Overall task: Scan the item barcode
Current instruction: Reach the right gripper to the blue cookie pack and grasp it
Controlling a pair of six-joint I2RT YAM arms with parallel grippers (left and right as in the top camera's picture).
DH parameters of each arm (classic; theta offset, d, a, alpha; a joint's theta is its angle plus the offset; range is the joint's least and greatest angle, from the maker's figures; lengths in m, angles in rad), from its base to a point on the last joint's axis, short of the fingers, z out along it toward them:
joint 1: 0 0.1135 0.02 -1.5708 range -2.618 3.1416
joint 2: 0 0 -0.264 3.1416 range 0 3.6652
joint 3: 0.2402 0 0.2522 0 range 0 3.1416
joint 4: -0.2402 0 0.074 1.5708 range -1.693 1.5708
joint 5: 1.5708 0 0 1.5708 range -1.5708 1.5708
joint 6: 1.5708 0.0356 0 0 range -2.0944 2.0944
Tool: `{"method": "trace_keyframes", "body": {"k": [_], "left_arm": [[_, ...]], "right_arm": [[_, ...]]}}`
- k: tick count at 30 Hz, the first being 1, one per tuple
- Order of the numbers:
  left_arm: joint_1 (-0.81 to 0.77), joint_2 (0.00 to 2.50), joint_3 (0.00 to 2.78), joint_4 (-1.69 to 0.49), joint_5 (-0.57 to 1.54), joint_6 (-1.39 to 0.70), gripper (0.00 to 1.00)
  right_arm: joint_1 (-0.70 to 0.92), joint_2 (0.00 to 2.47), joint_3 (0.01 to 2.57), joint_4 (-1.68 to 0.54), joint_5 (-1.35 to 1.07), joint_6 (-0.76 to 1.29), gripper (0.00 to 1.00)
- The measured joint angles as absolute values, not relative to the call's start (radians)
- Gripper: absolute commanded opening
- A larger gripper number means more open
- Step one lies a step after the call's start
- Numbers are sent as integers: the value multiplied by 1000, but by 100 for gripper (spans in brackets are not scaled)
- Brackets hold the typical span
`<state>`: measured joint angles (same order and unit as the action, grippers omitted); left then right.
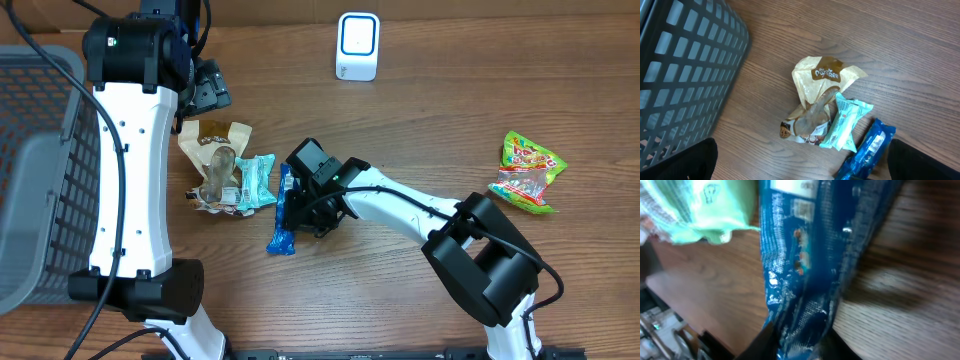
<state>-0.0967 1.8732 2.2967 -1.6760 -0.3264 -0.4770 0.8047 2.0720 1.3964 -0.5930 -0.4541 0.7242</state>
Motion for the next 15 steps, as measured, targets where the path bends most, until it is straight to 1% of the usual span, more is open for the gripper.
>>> {"method": "trace_keyframes", "body": {"k": [1, 7, 10, 11, 12, 14, 15], "left_arm": [[-97, 1873, 2297, -1676, -326, -477, 100], [-97, 1873, 2297, -1676, -326, -477, 100], [-97, 1873, 2297, -1676, -326, -477, 100], [-97, 1873, 2297, -1676, -326, -477, 99], [-97, 1873, 2297, -1676, -326, -477, 100], [-97, 1873, 2297, -1676, -326, -477, 100], [-97, 1873, 2297, -1676, -326, -477, 100]], "right_arm": [[803, 2072, 1396, -599, -450, 726, 4], [762, 2072, 1412, -712, -435, 710, 4], [714, 2072, 1453, -812, -412, 589, 4], [693, 2075, 1485, -869, -394, 497, 5], [678, 2078, 1499, -895, -385, 455, 5], [649, 2085, 1559, -1000, -321, 309, 9], [637, 2086, 1588, -1047, -262, 227, 13]]}}
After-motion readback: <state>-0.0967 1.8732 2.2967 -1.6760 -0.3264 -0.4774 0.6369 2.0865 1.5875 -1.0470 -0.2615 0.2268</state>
